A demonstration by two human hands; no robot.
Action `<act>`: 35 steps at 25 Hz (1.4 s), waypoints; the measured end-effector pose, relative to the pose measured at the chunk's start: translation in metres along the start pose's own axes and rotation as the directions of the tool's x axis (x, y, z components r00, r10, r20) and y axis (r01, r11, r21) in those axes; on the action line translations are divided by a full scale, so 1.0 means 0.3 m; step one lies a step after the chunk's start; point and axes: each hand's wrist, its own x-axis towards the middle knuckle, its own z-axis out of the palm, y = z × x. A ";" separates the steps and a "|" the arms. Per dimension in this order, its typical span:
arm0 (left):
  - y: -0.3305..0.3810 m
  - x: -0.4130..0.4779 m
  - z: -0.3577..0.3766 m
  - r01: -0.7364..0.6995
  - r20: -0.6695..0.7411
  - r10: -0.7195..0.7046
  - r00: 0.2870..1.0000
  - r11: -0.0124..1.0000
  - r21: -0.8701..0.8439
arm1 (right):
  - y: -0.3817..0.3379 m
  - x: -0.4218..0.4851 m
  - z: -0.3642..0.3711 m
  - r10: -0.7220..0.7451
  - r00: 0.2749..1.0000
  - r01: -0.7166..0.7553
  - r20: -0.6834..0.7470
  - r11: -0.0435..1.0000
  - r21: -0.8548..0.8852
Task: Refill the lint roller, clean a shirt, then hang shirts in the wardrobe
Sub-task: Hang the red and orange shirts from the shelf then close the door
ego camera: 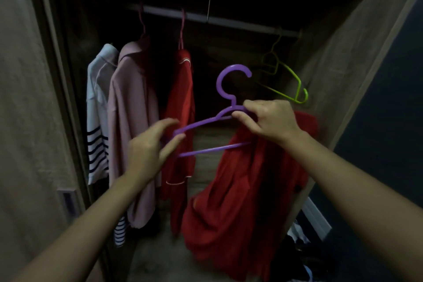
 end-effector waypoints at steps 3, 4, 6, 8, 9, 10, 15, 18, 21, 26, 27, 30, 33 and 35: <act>0.118 -0.161 0.046 -0.110 -0.283 0.133 0.950 0.989 0.098 | -0.034 0.011 0.016 0.037 0.999 -0.037 -0.008 0.998 0.050; 0.161 -0.242 0.081 -0.083 -0.229 0.102 0.968 0.992 0.090 | -0.041 0.018 0.019 0.007 1.000 -0.006 -0.013 0.999 0.032; 0.231 -0.382 0.169 0.079 0.040 -0.081 0.996 0.996 0.033 | -0.056 0.038 0.018 0.009 1.000 -0.008 -0.015 0.999 0.032; 0.253 -0.441 0.242 0.321 0.362 -0.303 0.882 0.947 0.011 | -0.063 0.060 0.009 0.055 0.998 -0.056 0.004 0.996 0.064; 0.239 -0.439 0.262 0.436 0.474 -0.378 0.795 0.900 -0.012 | -0.059 0.065 0.006 0.065 0.997 -0.067 0.029 0.994 0.088; 0.188 -0.446 0.270 0.515 0.549 -0.418 0.724 0.857 -0.027 | -0.055 0.063 0.005 0.053 0.997 -0.059 0.057 0.991 0.120; -0.113 -0.387 0.025 0.577 0.841 -0.177 0.511 0.796 -0.182 | 0.022 -0.083 0.077 -0.033 0.990 0.006 0.136 0.980 0.199; -0.214 -0.267 -0.102 0.634 0.838 -0.328 0.436 0.773 -0.027 | 0.033 -0.210 0.162 -0.026 0.987 0.009 0.157 0.994 0.111; -0.234 -0.191 -0.117 0.553 0.795 -0.417 0.440 0.823 0.126 | -0.013 -0.254 0.216 0.075 0.986 -0.071 0.146 0.997 -0.027; -0.026 -0.114 -0.054 0.347 0.511 -0.419 0.750 0.908 0.236 | -0.058 -0.253 0.244 0.185 0.966 -0.180 0.182 0.983 -0.044; 0.028 -0.104 -0.034 0.255 0.508 -0.299 0.808 0.954 0.155 | -0.074 -0.240 0.237 0.250 0.947 -0.254 0.200 0.967 -0.005; 0.089 -0.081 -0.001 0.045 0.540 -0.047 0.840 0.999 0.016 | -0.069 -0.220 0.218 0.450 0.848 -0.499 0.278 0.855 0.139; -0.015 -0.065 -0.012 0.034 0.519 -0.167 0.838 0.966 0.256 | -0.057 -0.220 0.174 0.520 0.817 -0.572 0.250 0.788 0.229; -0.056 -0.058 -0.031 0.129 0.592 -0.189 0.784 0.981 0.144 | -0.066 -0.213 0.152 0.508 0.836 -0.547 0.207 0.803 0.237</act>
